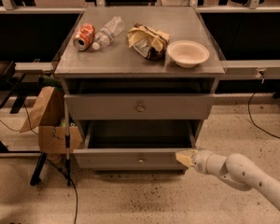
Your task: Close middle drawer
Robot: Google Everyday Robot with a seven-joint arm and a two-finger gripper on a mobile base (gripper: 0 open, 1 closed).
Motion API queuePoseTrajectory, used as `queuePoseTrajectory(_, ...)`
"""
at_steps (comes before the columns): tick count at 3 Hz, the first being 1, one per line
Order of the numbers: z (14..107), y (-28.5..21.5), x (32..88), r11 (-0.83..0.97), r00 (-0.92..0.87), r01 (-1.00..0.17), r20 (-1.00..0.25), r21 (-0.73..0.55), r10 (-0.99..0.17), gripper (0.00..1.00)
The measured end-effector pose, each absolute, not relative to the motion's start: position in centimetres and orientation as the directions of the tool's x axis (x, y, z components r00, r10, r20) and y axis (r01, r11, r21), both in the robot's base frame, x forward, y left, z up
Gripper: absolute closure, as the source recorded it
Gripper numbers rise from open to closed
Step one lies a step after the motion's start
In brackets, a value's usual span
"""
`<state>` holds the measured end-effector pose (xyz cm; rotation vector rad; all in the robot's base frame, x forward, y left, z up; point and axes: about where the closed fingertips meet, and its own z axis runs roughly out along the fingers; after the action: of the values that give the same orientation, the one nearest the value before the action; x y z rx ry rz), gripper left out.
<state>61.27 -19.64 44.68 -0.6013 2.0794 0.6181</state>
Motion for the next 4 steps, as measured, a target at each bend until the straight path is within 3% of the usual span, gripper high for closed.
queuePoseTrajectory(4,44.1,-20.06,61.3,0.756,-0.517,-0.623,-0.831,0.203,-0.203,1.0)
